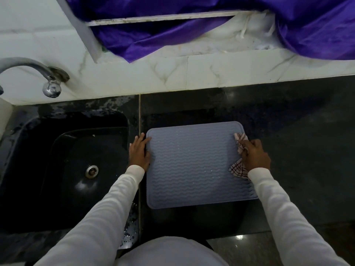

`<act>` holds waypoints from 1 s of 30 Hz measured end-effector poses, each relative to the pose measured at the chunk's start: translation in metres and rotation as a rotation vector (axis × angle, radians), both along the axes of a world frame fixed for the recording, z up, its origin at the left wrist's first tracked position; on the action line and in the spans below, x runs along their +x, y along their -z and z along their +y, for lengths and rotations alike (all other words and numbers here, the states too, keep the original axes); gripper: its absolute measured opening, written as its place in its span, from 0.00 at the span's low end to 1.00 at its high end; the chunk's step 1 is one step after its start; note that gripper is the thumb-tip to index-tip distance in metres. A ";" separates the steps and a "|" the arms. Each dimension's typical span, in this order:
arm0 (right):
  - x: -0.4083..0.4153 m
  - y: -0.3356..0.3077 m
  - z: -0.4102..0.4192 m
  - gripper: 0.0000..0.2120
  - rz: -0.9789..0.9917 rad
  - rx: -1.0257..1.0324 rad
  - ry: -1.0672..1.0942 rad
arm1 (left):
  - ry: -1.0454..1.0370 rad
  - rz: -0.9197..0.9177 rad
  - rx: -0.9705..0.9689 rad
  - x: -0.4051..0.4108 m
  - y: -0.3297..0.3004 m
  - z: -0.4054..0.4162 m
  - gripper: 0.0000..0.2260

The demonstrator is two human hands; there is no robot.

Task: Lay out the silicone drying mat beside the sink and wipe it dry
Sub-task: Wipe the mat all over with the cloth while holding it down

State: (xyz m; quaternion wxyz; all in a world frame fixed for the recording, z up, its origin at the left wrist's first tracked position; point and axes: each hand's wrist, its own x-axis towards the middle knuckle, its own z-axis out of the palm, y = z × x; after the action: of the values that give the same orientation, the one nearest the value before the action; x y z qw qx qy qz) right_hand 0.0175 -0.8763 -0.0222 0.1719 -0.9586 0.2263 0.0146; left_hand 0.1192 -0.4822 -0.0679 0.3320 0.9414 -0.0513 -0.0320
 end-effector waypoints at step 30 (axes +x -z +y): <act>-0.012 -0.007 0.275 0.17 0.006 0.319 -0.186 | 0.081 0.055 0.051 0.004 0.009 0.010 0.27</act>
State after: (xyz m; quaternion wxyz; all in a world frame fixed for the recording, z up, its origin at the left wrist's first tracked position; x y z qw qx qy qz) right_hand 0.0050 -0.6018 -0.0150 0.3192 -0.9359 0.1320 0.0688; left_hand 0.1233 -0.4718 -0.0769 0.3077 0.9454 -0.0795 -0.0723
